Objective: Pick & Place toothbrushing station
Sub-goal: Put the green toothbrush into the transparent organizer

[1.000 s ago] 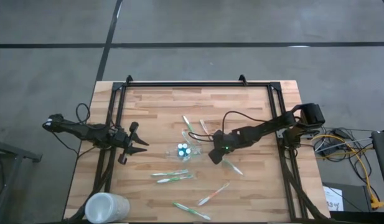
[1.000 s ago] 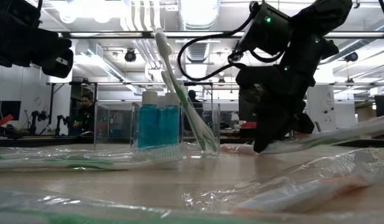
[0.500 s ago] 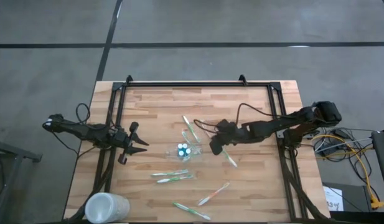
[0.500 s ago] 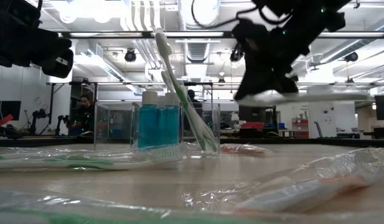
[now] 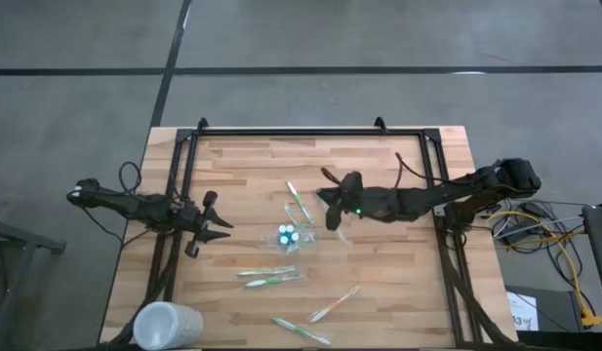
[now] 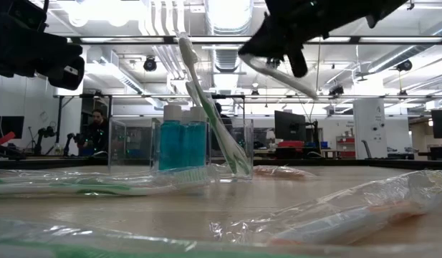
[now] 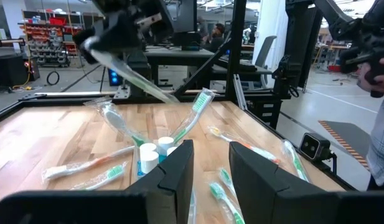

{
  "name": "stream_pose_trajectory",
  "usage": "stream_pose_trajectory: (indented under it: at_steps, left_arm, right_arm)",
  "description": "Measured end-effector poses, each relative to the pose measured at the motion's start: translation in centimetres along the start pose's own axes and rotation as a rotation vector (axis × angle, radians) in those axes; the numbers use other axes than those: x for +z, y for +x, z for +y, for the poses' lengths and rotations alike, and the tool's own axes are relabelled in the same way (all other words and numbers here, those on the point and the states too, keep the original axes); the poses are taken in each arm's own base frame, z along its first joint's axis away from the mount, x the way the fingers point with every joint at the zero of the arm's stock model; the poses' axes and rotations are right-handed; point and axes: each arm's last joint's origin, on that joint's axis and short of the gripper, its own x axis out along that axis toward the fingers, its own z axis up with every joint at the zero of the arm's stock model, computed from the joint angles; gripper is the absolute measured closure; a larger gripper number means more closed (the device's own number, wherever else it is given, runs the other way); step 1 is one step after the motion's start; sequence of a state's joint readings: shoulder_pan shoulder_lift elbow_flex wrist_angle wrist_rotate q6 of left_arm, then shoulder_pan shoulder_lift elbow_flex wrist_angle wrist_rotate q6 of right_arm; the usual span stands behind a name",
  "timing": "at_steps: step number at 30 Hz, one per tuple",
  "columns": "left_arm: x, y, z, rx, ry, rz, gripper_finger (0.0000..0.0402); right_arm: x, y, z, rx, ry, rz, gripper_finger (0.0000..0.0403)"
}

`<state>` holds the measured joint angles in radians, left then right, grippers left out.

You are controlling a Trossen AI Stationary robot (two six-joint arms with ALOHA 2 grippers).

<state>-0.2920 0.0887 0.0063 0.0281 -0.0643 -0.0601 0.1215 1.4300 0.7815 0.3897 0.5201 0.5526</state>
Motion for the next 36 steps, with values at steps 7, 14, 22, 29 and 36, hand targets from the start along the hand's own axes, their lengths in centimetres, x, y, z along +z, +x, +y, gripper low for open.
stream_pose_trajectory:
  at_steps: [7,14,22,29,36]
  left_arm:
    - [0.0,0.0,0.0,0.0,0.0,0.0,0.0293]
    - [0.0,0.0,0.0,0.0,0.0,0.0,0.0293]
    - [0.0,0.0,0.0,0.0,0.0,0.0,0.0293]
    - [0.0,0.0,0.0,0.0,0.0,0.0,0.0293]
    - [0.0,0.0,0.0,0.0,0.0,0.0,0.0293]
  right_arm:
    - [0.4,0.2,0.3,0.053,-0.055,-0.101,0.0394]
    - [-0.8,1.9,0.8,0.106,-0.054,-0.192,0.0394]
    - [-1.7,3.1,1.1,0.164,-0.146,-0.307,0.0394]
    - [-3.2,4.1,1.0,0.222,-0.144,-0.333,0.0394]
    - [-4.0,4.6,0.8,0.239,-0.134,-0.398,0.0394]
